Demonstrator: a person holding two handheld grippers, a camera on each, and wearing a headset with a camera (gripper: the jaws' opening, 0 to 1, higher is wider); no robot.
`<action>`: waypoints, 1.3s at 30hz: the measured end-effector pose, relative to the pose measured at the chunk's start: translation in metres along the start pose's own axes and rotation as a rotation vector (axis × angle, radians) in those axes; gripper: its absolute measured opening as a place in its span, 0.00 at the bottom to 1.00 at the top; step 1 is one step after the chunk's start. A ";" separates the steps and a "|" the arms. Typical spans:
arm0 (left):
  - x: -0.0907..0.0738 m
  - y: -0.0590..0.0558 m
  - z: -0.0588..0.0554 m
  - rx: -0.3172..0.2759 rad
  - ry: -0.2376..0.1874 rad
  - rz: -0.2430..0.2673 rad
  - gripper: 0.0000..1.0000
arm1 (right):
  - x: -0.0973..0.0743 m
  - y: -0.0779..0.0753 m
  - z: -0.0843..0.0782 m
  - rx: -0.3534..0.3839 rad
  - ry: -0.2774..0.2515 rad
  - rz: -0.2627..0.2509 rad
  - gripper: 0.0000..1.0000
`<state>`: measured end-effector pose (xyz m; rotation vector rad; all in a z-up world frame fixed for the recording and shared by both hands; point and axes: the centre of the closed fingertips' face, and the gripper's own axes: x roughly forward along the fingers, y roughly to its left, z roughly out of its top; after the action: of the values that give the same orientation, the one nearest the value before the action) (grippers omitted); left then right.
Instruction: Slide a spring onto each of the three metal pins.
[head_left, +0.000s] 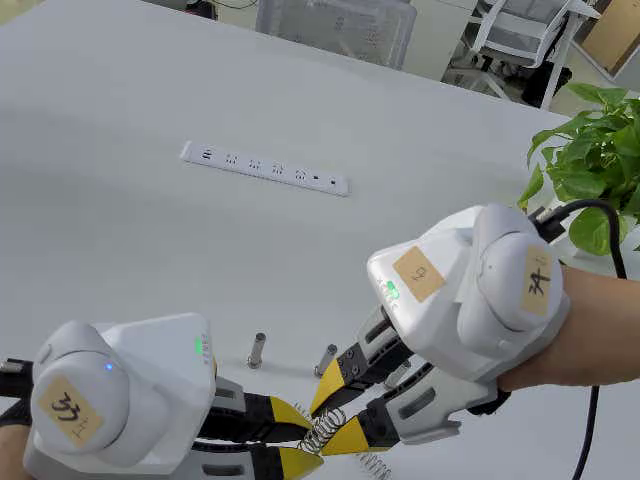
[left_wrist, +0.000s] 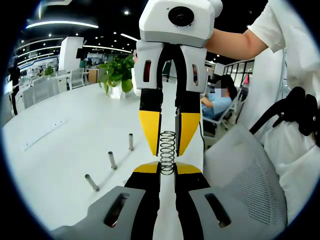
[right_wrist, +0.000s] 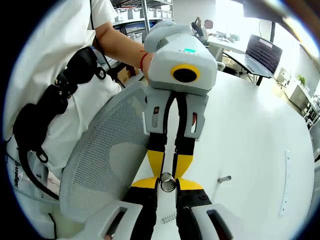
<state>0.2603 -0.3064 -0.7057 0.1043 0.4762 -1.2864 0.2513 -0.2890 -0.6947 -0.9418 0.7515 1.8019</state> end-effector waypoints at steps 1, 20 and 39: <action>0.000 0.000 0.000 -0.001 -0.001 -0.001 0.07 | 0.000 0.000 -0.001 -0.002 0.002 0.000 0.09; 0.000 0.001 -0.002 -0.006 -0.012 0.000 0.07 | 0.003 0.001 0.000 0.007 0.006 0.012 0.07; -0.008 0.007 -0.009 -0.008 -0.019 0.031 0.12 | 0.004 -0.005 0.004 0.016 0.004 0.013 0.06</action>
<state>0.2631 -0.2943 -0.7122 0.0927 0.4622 -1.2544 0.2537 -0.2818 -0.6967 -0.9323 0.7745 1.8032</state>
